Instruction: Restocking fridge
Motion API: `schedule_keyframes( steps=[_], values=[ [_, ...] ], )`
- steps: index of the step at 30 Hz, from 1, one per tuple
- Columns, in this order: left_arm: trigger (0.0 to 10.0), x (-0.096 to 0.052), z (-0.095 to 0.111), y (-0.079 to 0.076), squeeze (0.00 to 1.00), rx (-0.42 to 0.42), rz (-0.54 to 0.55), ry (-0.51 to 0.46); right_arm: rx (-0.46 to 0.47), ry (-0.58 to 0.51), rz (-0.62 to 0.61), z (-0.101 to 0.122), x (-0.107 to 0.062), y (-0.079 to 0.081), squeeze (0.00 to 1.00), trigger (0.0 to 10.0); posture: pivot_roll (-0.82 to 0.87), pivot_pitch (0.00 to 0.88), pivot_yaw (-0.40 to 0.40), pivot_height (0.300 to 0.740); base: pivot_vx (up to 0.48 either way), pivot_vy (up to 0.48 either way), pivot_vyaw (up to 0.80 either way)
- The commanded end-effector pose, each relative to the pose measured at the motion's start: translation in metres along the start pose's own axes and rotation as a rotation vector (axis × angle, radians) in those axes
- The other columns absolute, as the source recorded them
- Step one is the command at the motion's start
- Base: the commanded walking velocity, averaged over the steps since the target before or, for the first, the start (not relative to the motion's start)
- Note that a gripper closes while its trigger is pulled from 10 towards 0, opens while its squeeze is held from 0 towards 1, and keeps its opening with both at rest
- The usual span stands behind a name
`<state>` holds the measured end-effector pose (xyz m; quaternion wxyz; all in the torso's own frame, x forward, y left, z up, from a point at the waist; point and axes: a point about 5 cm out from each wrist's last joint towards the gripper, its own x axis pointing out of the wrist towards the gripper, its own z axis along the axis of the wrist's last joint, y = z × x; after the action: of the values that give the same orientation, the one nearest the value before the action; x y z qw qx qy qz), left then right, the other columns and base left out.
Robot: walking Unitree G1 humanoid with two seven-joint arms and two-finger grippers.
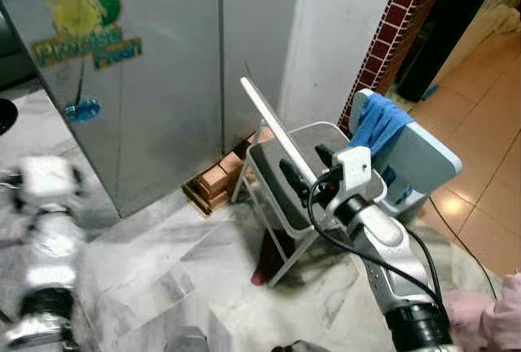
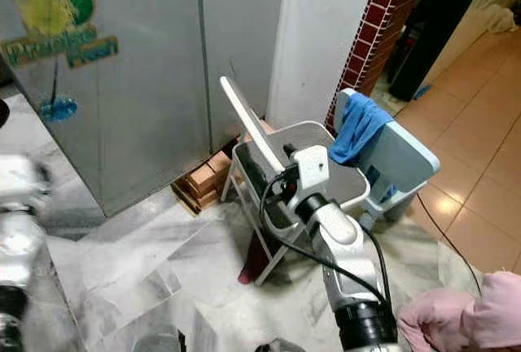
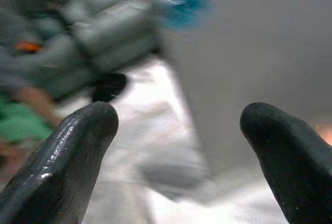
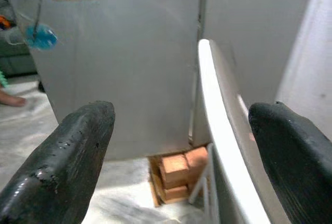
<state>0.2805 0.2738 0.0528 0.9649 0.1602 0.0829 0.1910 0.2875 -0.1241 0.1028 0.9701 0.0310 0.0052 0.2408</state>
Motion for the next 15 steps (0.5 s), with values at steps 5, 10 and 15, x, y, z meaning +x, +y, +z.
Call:
schedule_keyframes(
  steps=[5, 10, 15],
  values=[
    [10.0, -0.017, 0.022, -0.037, 0.00, -0.061, -0.146, -0.113, 0.020, -0.018, -0.127, -0.003, -0.008, -0.013, 0.00, 10.0, 0.12, 0.031, -0.041, 0.740, 0.000, 0.384, 0.00],
    [10.0, -0.029, 0.043, -0.061, 0.00, -0.089, -0.242, -0.189, 0.048, -0.009, -0.183, -0.010, -0.014, -0.013, 0.00, 10.0, 0.12, 0.038, -0.037, 0.740, 0.000, 0.480, 0.00],
    [10.0, -0.044, 0.052, -0.072, 0.00, -0.082, -0.324, -0.226, 0.056, 0.006, -0.205, -0.015, -0.018, -0.014, 0.00, 10.0, 0.12, 0.041, -0.036, 0.740, 0.000, 0.480, 0.00]
  ],
)
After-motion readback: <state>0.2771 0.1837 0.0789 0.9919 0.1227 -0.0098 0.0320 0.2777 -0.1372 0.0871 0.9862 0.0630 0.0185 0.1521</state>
